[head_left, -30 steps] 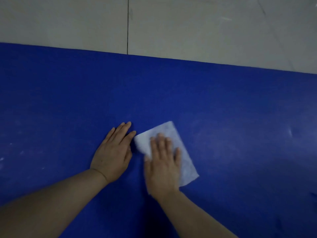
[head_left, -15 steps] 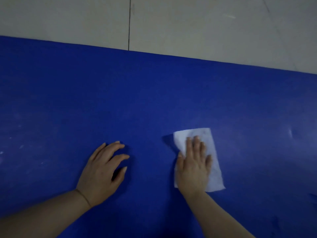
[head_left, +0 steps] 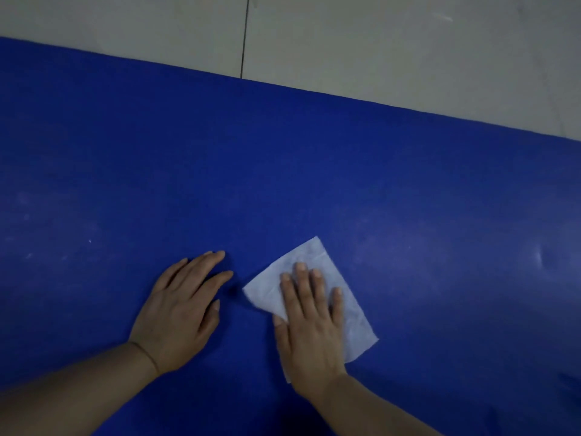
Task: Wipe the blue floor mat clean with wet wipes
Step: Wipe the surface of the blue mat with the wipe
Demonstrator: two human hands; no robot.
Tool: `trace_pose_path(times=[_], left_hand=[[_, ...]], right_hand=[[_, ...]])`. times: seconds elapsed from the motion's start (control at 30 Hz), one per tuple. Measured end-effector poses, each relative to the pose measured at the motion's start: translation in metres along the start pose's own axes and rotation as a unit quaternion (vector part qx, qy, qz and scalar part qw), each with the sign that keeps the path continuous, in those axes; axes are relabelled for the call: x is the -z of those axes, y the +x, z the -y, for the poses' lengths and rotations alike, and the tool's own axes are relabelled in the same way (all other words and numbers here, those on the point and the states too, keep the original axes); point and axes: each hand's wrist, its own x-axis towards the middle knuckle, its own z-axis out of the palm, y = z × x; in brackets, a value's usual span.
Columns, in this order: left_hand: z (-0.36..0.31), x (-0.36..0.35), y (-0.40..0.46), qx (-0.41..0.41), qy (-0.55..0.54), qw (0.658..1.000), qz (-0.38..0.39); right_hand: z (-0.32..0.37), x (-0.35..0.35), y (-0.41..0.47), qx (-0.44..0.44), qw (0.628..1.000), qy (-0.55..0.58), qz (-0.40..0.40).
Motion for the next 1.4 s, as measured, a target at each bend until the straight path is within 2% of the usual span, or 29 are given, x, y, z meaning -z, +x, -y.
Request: trace_pose_path(times=[0.13, 0.43, 0.5, 0.63, 0.73, 0.8, 0.9, 0.97, 1.1, 1.17, 1.3, 1.37, 1.4], left_hand=[[-0.002, 0.003, 0.003, 0.001, 0.018, 0.999, 0.032], [-0.011, 0.009, 0.011, 0.031, 0.115, 0.989, 0.089], [-0.027, 0.020, 0.014, 0.063, 0.123, 0.983, 0.120], [-0.049, 0.033, 0.014, 0.145, 0.067, 0.971, 0.180], [-0.044, 0.026, 0.010, 0.146, 0.019, 0.982, 0.120], [-0.039, 0.018, 0.003, 0.124, 0.002, 0.987, 0.102], [-0.025, 0.010, -0.006, 0.091, 0.011, 0.994, 0.052], [-0.021, 0.005, -0.014, 0.074, 0.028, 0.996, 0.028], [-0.034, -0.011, -0.051, 0.115, 0.013, 0.993, -0.035], [-0.036, -0.017, -0.071, 0.128, 0.027, 0.990, -0.053], [-0.030, -0.018, -0.085, 0.116, 0.009, 0.992, -0.053], [-0.029, -0.018, -0.083, 0.113, -0.006, 0.992, -0.055], [-0.029, -0.018, -0.081, 0.114, -0.011, 0.992, -0.055]], right_hand=[[0.012, -0.003, -0.001, 0.000, 1.000, -0.008, 0.013], [0.019, 0.008, 0.006, -0.038, 0.993, 0.048, 0.101], [0.016, 0.015, 0.007, -0.017, 0.992, 0.028, 0.120], [0.015, 0.030, 0.010, 0.002, 0.974, 0.030, 0.223], [0.015, 0.031, 0.014, 0.000, 0.975, 0.036, 0.221], [0.015, 0.023, 0.007, 0.002, 0.981, 0.046, 0.187], [0.017, 0.009, 0.002, -0.008, 0.995, 0.044, 0.092], [0.016, 0.006, 0.001, -0.009, 0.995, 0.052, 0.083], [0.010, 0.010, -0.003, 0.005, 0.995, 0.080, 0.062], [0.002, 0.011, -0.005, -0.036, 0.994, 0.086, 0.049], [-0.012, 0.016, -0.002, -0.234, 0.967, 0.095, 0.046], [0.000, 0.019, 0.020, -0.250, 0.965, 0.066, 0.046], [0.012, 0.019, 0.037, -0.226, 0.971, 0.053, 0.047]])
